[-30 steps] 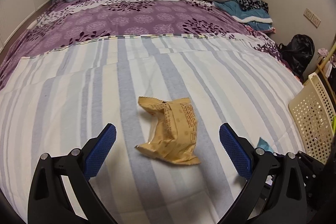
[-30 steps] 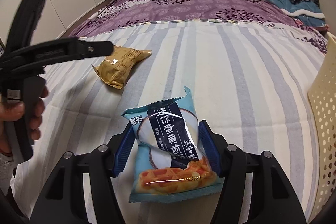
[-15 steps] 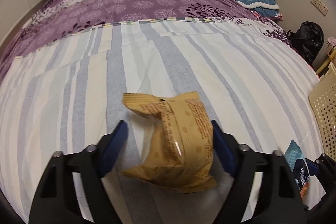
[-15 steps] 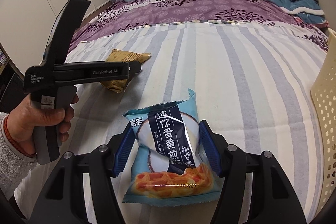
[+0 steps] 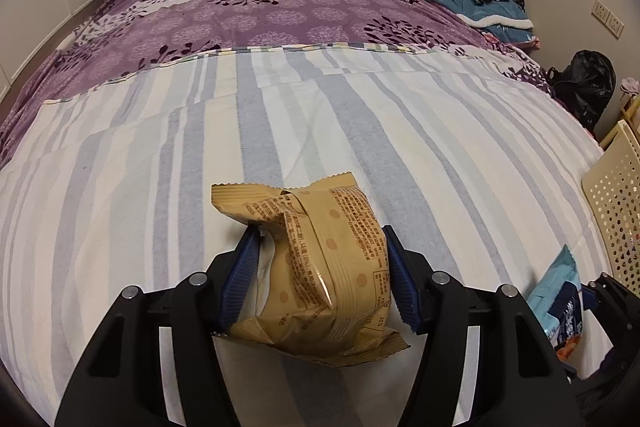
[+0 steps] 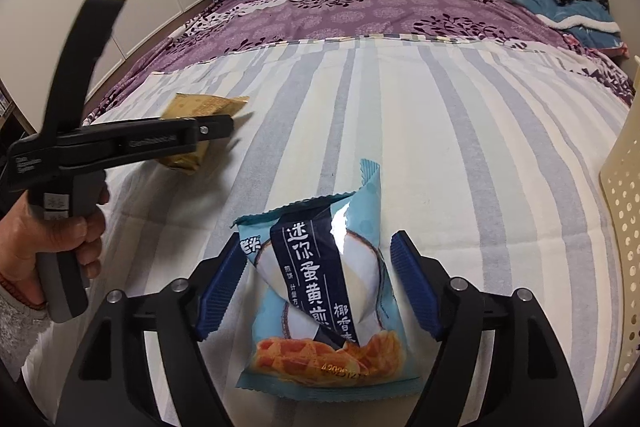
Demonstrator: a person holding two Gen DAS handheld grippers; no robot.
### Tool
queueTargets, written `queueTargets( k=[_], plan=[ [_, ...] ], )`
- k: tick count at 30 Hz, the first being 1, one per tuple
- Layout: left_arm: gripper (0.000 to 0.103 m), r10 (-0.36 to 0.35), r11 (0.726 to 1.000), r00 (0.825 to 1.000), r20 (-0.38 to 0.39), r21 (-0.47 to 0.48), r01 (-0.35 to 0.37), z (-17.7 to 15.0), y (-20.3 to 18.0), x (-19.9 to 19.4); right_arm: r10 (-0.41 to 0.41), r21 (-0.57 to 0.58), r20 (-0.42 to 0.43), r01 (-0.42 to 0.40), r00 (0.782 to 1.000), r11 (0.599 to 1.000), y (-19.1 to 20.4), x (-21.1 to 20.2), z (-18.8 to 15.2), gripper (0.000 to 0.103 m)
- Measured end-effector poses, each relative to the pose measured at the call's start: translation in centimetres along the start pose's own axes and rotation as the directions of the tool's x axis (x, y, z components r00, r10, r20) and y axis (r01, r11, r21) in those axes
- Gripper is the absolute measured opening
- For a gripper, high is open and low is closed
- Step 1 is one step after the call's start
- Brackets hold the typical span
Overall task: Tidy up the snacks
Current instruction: 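Carry the blue-and-white bag into the basket and open the right tool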
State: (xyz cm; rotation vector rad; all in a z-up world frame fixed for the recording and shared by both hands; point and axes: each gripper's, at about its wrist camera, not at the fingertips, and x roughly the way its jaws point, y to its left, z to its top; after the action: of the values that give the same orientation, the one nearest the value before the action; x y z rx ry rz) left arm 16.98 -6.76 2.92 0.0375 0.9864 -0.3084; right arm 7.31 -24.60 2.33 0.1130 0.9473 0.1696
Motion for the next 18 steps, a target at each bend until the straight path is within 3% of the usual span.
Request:
queueTargets(
  k=[4, 6, 9, 18],
  plan=[
    [0.062, -0.003, 1.0, 1.0, 0.004, -0.014, 0.003, -0.7, 0.5, -1.5, -0.012, -0.009, 0.001, 0.012, 1.0, 1.0, 0.4, 0.0, -0.3, 0.073],
    [0.062, -0.008, 1.0, 1.0, 0.007, -0.018, 0.008, -1.1, 0.6, -2.4, -0.038, -0.013, 0.006, 0.038, 0.999, 0.999, 0.5, -0.2, -0.6, 0.063],
    [0.062, -0.012, 1.0, 1.0, 0.013, -0.026, 0.012, -1.8, 0.8, -3.7, -0.04, 0.001, 0.008, 0.04, 0.999, 0.999, 0.5, -0.6, -0.9, 0.059],
    [0.062, -0.049, 0.999, 0.998, 0.043, -0.002, 0.049, -3.3, -0.5, -7.3, -0.041, 0.034, 0.051, 0.039, 0.998, 0.999, 0.4, -4.0, -1.5, 0.057]
  ],
)
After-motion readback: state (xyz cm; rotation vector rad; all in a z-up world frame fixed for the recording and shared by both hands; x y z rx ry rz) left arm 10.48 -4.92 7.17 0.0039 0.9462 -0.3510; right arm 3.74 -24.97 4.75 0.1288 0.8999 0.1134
